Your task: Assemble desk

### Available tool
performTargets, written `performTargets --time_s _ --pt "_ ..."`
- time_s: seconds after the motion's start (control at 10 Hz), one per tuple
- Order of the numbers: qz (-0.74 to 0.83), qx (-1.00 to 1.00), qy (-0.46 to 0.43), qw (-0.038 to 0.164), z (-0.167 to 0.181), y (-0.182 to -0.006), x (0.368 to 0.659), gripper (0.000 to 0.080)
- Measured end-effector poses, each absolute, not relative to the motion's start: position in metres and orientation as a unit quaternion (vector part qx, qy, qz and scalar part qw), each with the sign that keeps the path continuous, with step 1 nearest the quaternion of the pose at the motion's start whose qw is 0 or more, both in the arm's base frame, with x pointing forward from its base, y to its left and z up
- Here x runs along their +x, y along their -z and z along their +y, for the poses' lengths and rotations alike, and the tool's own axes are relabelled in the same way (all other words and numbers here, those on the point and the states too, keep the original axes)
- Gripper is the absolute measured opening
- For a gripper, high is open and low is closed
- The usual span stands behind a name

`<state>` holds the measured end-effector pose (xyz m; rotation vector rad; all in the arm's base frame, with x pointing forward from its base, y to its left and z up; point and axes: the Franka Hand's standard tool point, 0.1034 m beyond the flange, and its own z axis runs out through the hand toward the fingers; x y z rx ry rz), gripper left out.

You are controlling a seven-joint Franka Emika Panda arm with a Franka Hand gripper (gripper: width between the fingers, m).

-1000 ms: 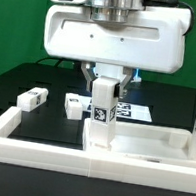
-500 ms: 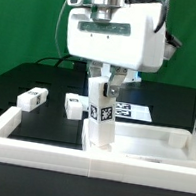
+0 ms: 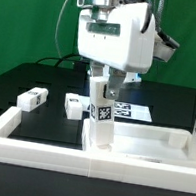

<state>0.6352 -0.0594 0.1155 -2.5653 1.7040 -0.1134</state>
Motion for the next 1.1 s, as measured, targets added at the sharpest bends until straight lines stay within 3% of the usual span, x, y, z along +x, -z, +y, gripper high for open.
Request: performTargets --time_s 0.1,0.3,0.6,1.1 --pt "0.529 -0.848 0.038 0.029 -0.0588 -0.116 0.6354 0.0613" --pt "0.431 -0.901 0.043 0.025 -0.0626 -0.1177 0.6361 0.0642" --pt "0.344 -0.938 0.044 0.02 -0.0618 -0.1163 0.6356 0.0649" --pt "0.052 -0.997 0.049 0.006 -0.0594 -0.1159 0.6361 0.0649"
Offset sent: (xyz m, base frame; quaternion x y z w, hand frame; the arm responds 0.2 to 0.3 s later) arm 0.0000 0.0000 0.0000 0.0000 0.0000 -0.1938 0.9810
